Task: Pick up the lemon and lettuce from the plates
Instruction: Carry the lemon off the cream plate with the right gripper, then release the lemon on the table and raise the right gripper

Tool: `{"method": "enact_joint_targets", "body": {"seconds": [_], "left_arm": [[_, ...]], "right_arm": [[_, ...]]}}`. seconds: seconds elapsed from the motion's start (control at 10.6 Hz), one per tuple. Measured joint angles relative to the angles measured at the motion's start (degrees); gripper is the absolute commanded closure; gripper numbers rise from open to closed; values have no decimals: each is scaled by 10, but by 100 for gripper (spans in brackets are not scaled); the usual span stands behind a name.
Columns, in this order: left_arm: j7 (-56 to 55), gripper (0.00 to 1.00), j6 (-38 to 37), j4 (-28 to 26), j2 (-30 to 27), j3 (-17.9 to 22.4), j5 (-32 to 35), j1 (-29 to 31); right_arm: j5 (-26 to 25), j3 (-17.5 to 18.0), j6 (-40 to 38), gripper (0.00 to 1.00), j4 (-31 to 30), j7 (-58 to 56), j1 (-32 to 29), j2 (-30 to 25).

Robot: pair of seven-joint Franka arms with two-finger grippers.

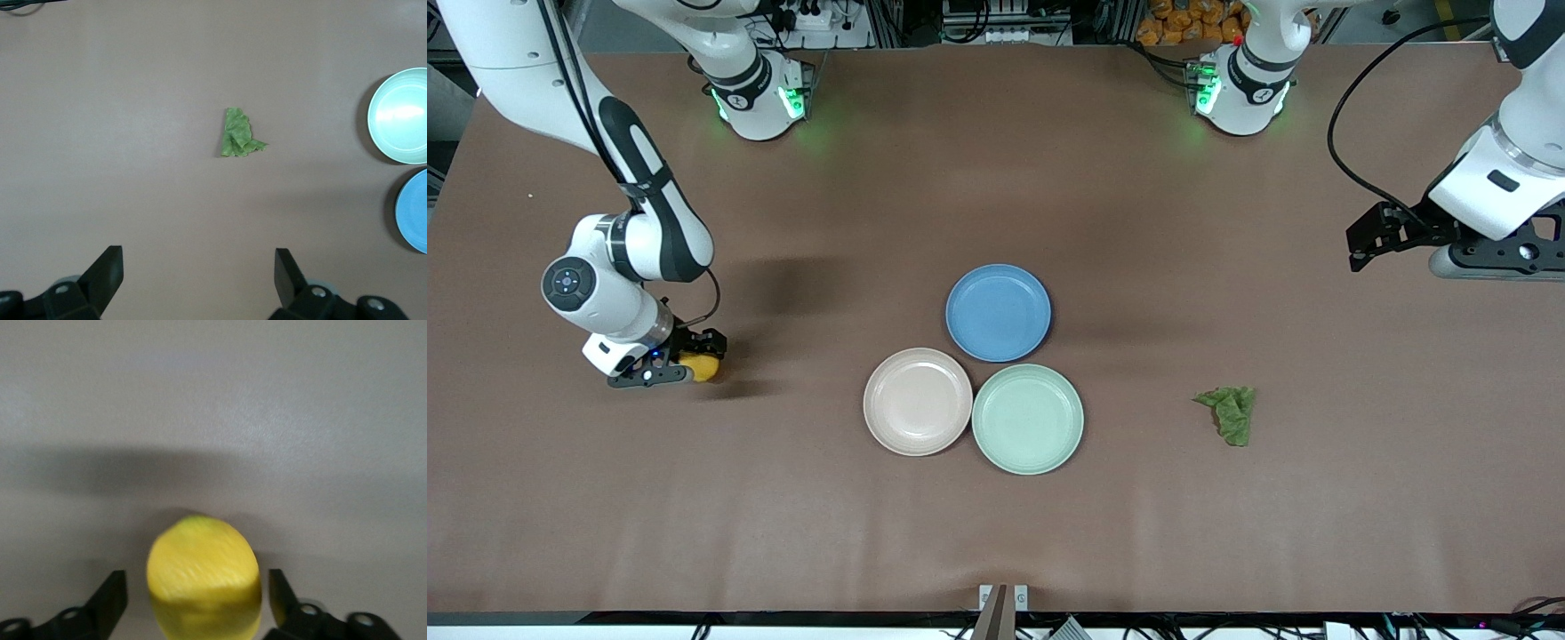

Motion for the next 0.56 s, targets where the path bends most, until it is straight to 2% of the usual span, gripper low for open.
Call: {"method": "enact_joint_targets", "body": {"seconds": [0.19, 0.56], "left_arm": [[0, 0, 0, -2, 0, 0, 0, 0], [0, 0, 0, -2, 0, 0, 0, 1]], "right_arm": [[0, 0, -28, 0, 16, 0, 0, -9], [1, -1, -215, 0, 123, 0, 0, -40]]}}
